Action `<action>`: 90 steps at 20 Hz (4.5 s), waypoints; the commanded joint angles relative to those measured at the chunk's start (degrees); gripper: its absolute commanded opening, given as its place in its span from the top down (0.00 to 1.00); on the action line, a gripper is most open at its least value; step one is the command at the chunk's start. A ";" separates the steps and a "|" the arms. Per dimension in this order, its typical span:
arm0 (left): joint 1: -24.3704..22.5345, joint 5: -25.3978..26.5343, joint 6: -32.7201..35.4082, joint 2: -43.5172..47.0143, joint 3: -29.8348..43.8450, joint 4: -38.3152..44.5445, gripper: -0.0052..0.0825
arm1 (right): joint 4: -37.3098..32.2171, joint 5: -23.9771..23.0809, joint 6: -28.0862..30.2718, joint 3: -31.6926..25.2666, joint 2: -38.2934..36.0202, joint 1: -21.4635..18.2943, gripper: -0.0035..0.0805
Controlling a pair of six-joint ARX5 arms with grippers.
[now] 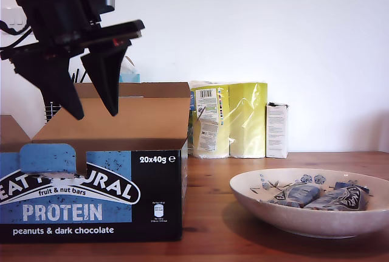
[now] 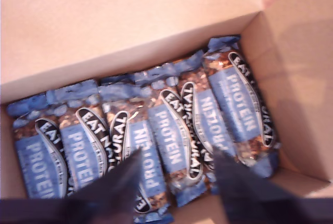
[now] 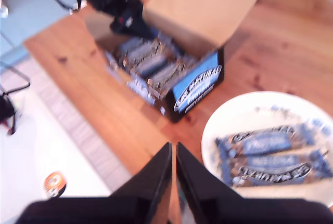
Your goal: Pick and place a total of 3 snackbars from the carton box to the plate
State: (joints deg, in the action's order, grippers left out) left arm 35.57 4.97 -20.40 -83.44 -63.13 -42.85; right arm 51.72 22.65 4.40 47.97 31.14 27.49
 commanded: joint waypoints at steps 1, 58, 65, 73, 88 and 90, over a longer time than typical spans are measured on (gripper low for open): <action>0.04 0.81 -0.35 -3.23 0.98 -0.70 0.30 | 0.26 0.39 0.13 3.39 -0.17 0.37 0.97; 0.81 -3.69 9.81 -7.19 -12.79 -2.86 0.70 | 10.56 -11.28 3.13 6.21 -1.22 0.57 0.97; 7.72 -10.49 36.15 -7.19 -20.24 8.35 0.70 | 12.15 -11.30 3.19 6.21 -2.14 0.57 0.97; 15.19 -22.58 77.75 -12.61 -20.24 20.65 0.69 | 14.27 -11.26 3.13 7.39 -9.75 0.57 0.97; 18.47 -20.98 99.89 -27.54 -20.28 27.28 0.67 | 16.68 -11.28 3.61 8.90 -13.46 0.57 0.97; 18.47 -21.03 96.50 -27.54 -20.31 25.94 0.67 | 16.68 -11.28 3.80 8.90 -13.46 0.57 0.97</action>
State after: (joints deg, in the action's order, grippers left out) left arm 53.87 -15.94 77.28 -109.27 -83.64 -16.62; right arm 68.69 11.40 7.75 56.69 18.13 27.86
